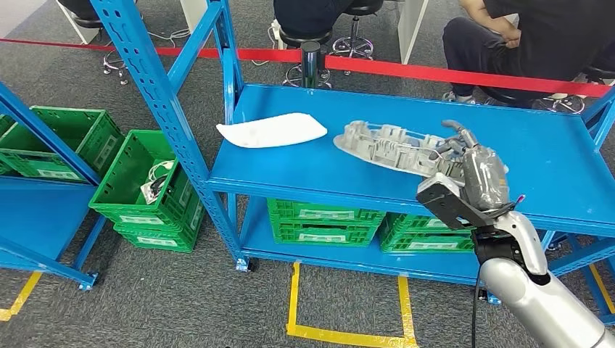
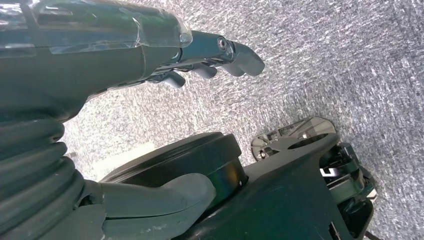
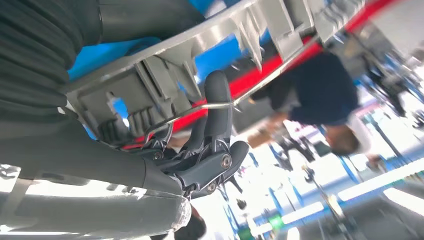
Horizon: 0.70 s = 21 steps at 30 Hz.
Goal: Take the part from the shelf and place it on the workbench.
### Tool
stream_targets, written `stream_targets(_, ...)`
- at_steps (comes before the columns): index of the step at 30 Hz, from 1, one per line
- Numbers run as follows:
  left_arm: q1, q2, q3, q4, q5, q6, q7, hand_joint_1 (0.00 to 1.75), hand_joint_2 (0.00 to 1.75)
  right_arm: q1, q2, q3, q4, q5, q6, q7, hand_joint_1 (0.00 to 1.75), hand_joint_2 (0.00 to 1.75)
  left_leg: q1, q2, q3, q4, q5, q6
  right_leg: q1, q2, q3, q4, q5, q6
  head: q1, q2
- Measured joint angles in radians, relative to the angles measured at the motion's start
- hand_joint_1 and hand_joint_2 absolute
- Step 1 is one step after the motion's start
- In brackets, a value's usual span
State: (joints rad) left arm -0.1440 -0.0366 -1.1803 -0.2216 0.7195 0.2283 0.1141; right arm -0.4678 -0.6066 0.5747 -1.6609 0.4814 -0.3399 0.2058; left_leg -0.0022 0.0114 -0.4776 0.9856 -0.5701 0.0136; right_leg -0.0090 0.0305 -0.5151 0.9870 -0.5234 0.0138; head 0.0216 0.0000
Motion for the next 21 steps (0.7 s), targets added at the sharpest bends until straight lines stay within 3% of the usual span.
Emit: stream_targets(21,0.000,-0.005,-0.001,0.000,0.000,0.008,-0.002,0.00,1.75,0.065,0.043,-0.164,-0.158,-0.014,-0.100,-0.029,1.75,1.75,0.000,-0.012,0.000,0.001,0.000,0.000,0.000,-0.005,-0.001,0.000,0.000,0.000,0.000,0.000)
